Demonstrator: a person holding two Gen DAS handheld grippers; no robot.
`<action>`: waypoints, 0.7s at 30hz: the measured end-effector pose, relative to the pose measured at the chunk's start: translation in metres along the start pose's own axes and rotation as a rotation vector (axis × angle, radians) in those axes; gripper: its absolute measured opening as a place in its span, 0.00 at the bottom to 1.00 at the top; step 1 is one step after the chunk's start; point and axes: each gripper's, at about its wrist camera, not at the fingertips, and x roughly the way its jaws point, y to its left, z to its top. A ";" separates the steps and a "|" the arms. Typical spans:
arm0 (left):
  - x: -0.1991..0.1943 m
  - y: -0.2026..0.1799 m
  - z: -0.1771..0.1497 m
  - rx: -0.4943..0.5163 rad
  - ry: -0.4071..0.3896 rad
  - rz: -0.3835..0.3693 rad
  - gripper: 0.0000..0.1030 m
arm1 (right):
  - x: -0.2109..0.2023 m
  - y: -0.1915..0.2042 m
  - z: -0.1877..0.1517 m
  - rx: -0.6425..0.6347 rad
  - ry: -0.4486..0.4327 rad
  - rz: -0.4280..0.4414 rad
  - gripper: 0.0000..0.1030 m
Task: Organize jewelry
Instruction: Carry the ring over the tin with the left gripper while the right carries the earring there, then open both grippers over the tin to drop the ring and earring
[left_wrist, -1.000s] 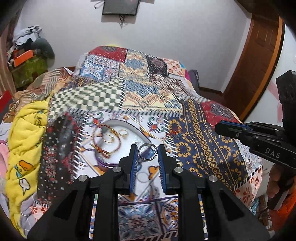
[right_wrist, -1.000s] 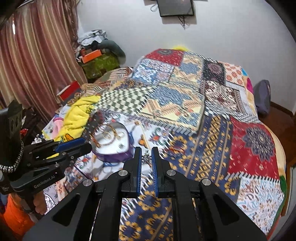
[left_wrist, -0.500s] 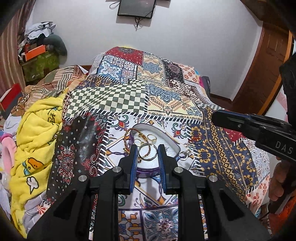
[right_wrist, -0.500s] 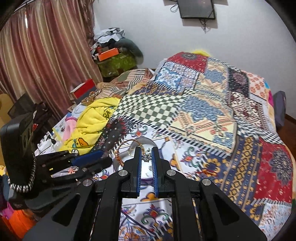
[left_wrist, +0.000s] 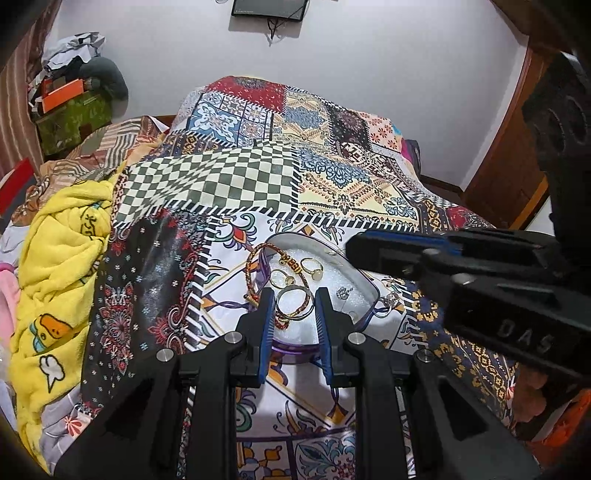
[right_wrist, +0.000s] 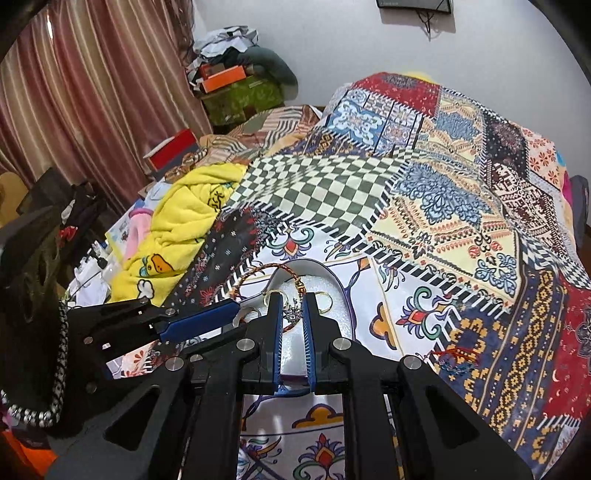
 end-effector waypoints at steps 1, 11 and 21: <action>0.002 0.000 0.001 0.002 0.003 -0.001 0.20 | 0.003 -0.001 0.000 0.002 0.007 0.003 0.09; 0.011 0.000 0.003 0.019 0.001 0.023 0.20 | 0.008 -0.001 0.001 -0.003 0.009 0.002 0.09; -0.003 0.008 0.002 0.003 -0.021 0.057 0.34 | 0.012 -0.001 -0.001 -0.012 0.017 -0.013 0.09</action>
